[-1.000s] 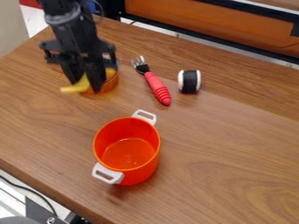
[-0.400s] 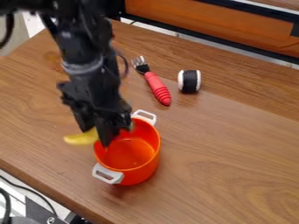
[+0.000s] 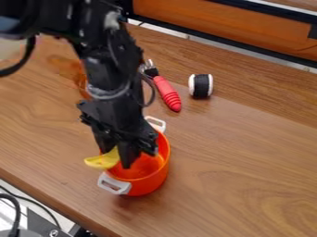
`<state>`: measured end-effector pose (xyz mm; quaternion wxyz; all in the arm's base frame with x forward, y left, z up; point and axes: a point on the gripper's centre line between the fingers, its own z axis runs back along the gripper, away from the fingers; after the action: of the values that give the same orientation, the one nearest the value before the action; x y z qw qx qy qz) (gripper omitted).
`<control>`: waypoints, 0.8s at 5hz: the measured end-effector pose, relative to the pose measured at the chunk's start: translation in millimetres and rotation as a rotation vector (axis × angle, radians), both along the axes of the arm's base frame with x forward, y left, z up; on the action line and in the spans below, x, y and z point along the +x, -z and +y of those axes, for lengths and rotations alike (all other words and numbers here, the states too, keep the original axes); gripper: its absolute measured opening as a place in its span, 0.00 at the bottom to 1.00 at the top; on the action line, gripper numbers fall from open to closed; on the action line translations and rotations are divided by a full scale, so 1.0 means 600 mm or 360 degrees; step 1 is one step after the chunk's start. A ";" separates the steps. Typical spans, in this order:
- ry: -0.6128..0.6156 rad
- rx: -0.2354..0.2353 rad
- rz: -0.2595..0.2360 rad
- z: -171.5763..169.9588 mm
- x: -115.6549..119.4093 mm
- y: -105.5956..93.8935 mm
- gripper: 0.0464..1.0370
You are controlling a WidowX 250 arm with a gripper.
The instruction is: Take the yellow brush from the top of the table to the orange basket
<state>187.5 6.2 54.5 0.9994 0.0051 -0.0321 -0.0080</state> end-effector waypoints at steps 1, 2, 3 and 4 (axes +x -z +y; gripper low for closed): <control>-0.0032 0.0007 0.0017 -0.002 0.002 0.008 0.28; -0.0035 0.0012 0.0014 -0.005 0.002 0.007 0.34; -0.0021 0.0010 0.0022 -0.002 0.001 0.006 0.63; -0.0039 -0.0028 0.0004 0.003 0.008 -0.010 0.90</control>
<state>192.1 8.2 60.3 0.9995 -0.0033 -0.0309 0.0045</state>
